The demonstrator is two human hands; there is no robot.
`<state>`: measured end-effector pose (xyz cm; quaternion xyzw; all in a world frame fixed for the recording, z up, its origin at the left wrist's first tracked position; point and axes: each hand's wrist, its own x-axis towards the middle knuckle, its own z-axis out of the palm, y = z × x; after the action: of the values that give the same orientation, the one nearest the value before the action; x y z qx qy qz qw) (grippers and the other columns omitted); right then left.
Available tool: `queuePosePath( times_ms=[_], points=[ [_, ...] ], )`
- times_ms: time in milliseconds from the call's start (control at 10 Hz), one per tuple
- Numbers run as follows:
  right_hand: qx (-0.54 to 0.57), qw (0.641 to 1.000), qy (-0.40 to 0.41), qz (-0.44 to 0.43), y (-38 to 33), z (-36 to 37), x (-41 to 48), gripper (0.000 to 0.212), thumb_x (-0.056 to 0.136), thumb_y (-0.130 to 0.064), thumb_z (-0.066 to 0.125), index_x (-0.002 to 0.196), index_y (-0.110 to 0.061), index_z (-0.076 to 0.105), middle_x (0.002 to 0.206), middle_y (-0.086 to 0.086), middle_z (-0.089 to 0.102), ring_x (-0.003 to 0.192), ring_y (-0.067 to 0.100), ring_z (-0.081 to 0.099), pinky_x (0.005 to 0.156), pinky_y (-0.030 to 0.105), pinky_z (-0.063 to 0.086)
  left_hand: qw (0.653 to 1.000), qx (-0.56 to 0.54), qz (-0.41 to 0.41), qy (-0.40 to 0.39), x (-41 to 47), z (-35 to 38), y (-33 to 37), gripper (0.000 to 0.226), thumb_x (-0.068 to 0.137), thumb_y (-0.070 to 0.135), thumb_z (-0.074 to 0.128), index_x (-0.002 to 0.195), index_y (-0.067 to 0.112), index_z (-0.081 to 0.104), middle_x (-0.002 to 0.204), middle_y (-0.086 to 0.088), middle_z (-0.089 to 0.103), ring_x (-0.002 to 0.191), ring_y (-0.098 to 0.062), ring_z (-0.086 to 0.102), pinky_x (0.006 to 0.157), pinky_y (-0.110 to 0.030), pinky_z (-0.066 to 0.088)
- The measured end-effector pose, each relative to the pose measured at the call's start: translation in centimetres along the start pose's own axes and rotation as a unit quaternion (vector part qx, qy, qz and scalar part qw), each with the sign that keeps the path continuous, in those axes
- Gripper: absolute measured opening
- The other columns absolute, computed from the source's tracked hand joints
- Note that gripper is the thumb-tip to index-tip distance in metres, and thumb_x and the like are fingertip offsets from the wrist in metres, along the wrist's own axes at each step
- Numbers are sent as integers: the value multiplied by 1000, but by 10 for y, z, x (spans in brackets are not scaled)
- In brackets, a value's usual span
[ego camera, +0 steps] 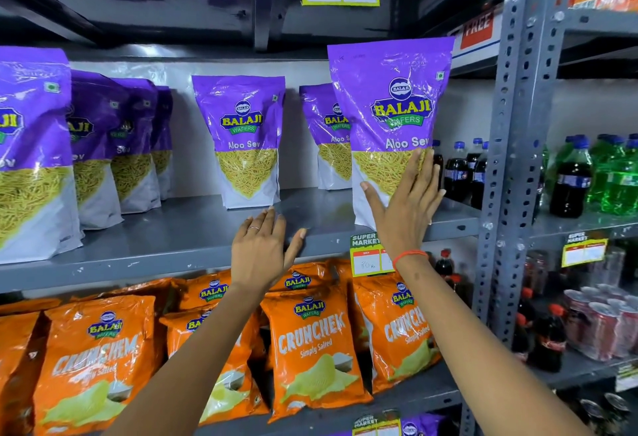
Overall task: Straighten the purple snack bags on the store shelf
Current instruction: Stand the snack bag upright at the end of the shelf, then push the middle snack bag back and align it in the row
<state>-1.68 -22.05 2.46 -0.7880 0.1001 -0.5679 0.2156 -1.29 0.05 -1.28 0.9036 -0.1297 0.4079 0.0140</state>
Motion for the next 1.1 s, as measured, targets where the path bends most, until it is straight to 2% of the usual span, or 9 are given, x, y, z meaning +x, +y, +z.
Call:
queuePosePath(
  times_ms=[500,800,900,1100],
  points=[
    [14,1000,12,9,9,19,6,92,83,-71,42,149,-14,12,157,15,22,142,37,27,110,63,28,1000,1,-2,8,-2,0,1,78,99,57,14,103,4,71,112,-20,69,103,-34,67,88,-44,50],
    [60,996,58,-22,1,9,1,86,88,-62,43,149,-9,14,157,19,20,146,34,16,116,60,17,1000,11,-1,26,-2,-2,4,79,99,56,13,119,1,65,115,-20,68,106,-34,65,91,-47,50],
    [78,991,91,-61,-20,4,-3,79,90,-54,48,147,-8,19,155,21,24,145,35,19,116,57,21,999,9,-12,36,-4,0,-1,80,99,57,13,120,-1,65,118,-22,66,109,-35,63,95,-47,47],
    [127,983,68,-116,-95,20,-26,72,92,-53,43,145,-10,22,153,23,27,143,37,24,116,54,24,998,11,-40,52,-7,-7,-36,75,99,54,17,125,-1,61,126,-23,61,116,-34,59,102,-45,41]
  ],
)
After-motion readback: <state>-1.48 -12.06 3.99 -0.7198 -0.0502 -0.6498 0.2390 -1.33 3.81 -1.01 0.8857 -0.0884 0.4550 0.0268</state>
